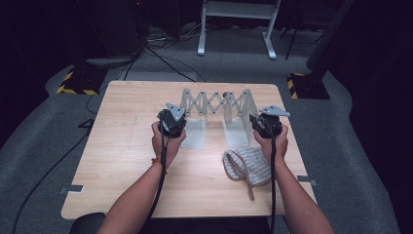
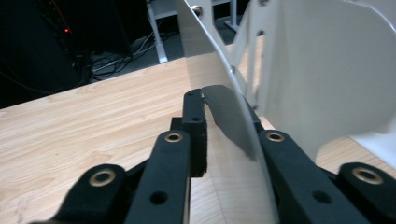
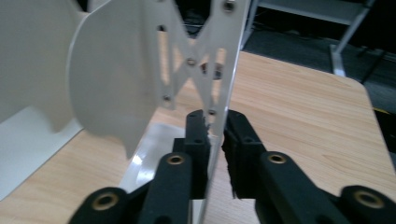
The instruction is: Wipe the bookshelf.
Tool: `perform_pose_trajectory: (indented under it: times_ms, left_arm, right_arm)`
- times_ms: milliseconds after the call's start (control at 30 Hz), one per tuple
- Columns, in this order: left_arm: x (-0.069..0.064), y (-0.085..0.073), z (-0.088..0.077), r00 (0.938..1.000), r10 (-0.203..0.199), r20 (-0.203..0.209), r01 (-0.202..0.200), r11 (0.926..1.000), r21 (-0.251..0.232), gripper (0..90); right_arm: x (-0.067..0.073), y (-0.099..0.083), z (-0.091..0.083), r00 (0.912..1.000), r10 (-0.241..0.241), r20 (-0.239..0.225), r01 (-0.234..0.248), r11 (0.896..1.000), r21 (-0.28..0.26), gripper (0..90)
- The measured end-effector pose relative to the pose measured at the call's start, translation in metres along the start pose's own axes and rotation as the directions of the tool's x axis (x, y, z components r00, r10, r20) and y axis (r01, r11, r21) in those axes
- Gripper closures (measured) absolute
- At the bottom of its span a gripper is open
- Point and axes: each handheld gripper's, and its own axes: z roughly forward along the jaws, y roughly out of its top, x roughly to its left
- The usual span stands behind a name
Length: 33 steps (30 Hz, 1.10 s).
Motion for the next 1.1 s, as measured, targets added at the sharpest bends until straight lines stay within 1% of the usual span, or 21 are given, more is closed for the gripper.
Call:
perform_pose_trajectory:
  times_ms: [33, 100, 167, 233, 433, 467, 533, 667, 700, 767, 833, 867, 967, 1033, 1100]
  left_arm:
    - [0.003, -0.001, 0.0, 1.0, -0.008, -0.001, 0.008, 1.0, -0.004, 85.0]
    - [0.01, -0.003, -0.001, 0.9996, -0.023, 0.016, 0.023, 0.9996, -0.013, 87.1]
    - [0.013, -0.004, -0.001, 0.9994, -0.026, 0.025, 0.027, 0.9995, -0.018, 87.4]
    - [0.015, -0.005, -0.003, 0.9988, -0.033, 0.035, 0.034, 0.9992, -0.021, 87.7]
    - [0.023, -0.008, -0.006, 0.9974, -0.053, 0.048, 0.054, 0.9981, -0.028, 88.2]
    - [0.023, -0.009, -0.006, 0.9978, -0.047, 0.046, 0.049, 0.9983, -0.031, 88.2]
    - [0.024, -0.01, -0.008, 0.9981, -0.047, 0.041, 0.048, 0.9984, -0.03, 88.1]
    - [0.027, -0.012, -0.012, 0.9985, -0.043, 0.034, 0.044, 0.9986, -0.031, 88.0]
    - [0.028, -0.012, -0.013, 0.999, -0.038, 0.025, 0.039, 0.9987, -0.032, 87.9]
    - [0.029, -0.014, -0.016, 0.9999, -0.002, 0.013, 0.002, 0.9994, -0.034, 86.7]
    - [0.031, -0.016, -0.021, 0.9997, 0.001, 0.023, 0.0, 0.9994, -0.036, 85.9]
    - [0.033, -0.018, -0.025, 0.9993, -0.009, 0.036, 0.01, 0.9993, -0.035, 85.9]
    - [0.037, -0.021, -0.031, 0.9978, -0.034, 0.056, 0.036, 0.9988, -0.033, 86.3]
    - [0.038, -0.021, -0.035, 0.998, -0.034, 0.054, 0.035, 0.9989, -0.029, 86.0]
    - [0.04, -0.022, -0.039, 0.9973, -0.044, 0.059, 0.046, 0.9984, -0.033, 85.6]
  right_arm:
    - [-0.001, 0.0, 0.0, 0.9999, 0.011, 0.01, -0.011, 1.0, -0.005, 86.1]
    - [-0.003, -0.001, 0.001, 0.9994, 0.024, 0.023, -0.024, 1.0, -0.009, 88.7]
    - [-0.005, -0.001, 0.001, 0.9993, 0.034, 0.016, -0.033, 0.999, -0.015, 89.4]
    - [-0.004, -0.001, 0.001, 0.9993, 0.036, 0.014, -0.036, 0.999, -0.018, 89.5]
    - [-0.003, -0.001, 0.001, 0.9991, 0.042, -0.006, -0.042, 0.999, -0.027, 89.8]
    - [-0.002, -0.001, 0.001, 0.9993, 0.036, -0.01, -0.036, 0.999, -0.027, 89.7]
    - [0.0, -0.001, 0.001, 0.9991, 0.041, -0.011, -0.041, 0.999, -0.028, 89.6]
    - [0.004, 0.0, 0.003, 0.9994, 0.033, -0.011, -0.034, 0.999, -0.032, 89.6]
    - [0.006, 0.0, 0.003, 0.9994, 0.031, -0.013, -0.032, 0.999, -0.034, 89.6]
    - [0.009, 0.0, 0.004, 0.9993, 0.031, -0.023, -0.032, 0.999, -0.039, 89.7]
    - [0.012, 0.001, 0.005, 0.9995, 0.022, -0.024, -0.023, 0.999, -0.038, 89.7]
    - [0.013, 0.002, 0.006, 0.9994, 0.021, -0.027, -0.022, 0.999, -0.041, 89.7]
    - [0.014, 0.003, 0.008, 0.9989, 0.026, -0.04, -0.028, 0.998, -0.047, 89.9]
    - [0.016, 0.005, 0.009, 0.999, 0.014, -0.043, -0.016, 0.999, -0.048, 89.8]
    - [0.019, 0.005, 0.01, 0.9987, 0.014, -0.048, -0.017, 0.999, -0.05, 89.7]
